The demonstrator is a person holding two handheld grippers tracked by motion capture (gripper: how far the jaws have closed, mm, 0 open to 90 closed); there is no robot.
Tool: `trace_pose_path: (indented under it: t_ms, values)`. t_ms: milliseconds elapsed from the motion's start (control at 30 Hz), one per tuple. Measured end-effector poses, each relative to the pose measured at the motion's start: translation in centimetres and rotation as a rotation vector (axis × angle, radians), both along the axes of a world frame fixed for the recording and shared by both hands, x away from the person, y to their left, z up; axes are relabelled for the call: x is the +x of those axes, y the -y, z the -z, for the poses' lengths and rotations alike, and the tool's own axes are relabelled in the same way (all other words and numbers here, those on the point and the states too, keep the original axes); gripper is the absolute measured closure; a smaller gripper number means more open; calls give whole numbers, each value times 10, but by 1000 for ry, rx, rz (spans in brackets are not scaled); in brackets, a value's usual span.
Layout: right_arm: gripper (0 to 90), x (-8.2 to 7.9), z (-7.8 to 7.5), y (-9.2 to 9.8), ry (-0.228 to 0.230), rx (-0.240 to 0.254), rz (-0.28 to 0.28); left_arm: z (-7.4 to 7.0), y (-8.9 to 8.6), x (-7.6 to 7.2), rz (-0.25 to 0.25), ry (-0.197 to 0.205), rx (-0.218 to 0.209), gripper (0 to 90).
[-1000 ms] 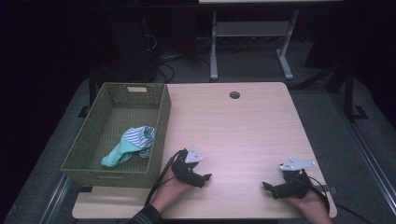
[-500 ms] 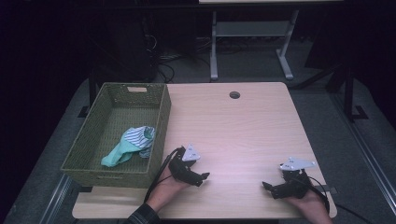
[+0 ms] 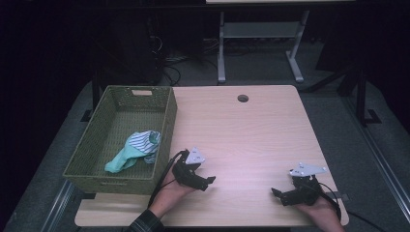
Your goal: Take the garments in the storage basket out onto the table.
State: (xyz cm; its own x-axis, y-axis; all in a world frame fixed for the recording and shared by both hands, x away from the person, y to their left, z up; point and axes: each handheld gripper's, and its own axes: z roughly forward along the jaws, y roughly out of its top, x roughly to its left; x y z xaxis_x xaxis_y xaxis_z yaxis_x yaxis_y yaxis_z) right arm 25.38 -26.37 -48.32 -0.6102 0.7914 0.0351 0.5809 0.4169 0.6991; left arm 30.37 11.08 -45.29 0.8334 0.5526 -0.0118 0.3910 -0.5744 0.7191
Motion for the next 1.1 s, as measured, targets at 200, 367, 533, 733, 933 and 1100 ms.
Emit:
trace_pose_path:
  t_ms: [200,367,533,733,933,1100]
  values:
    - [0,0,0,0,1,1,0,-3,0,2,7,-26,-20,132]
    - [0,0,0,0,1,0,-1,-9,2,2,14,-24,-21,133]
    - [0,1,0,-1,2,0,-1,-13,1,5,4,-31,-23,133]
    - [0,1,0,-1,0,-1,0,-17,1,5,8,-16,-20,134]
    - [0,1,0,-1,0,-1,0,-20,0,7,17,-22,-20,133]
    - [0,1,0,-1,0,-1,0,-21,0,8,13,-26,-24,133]
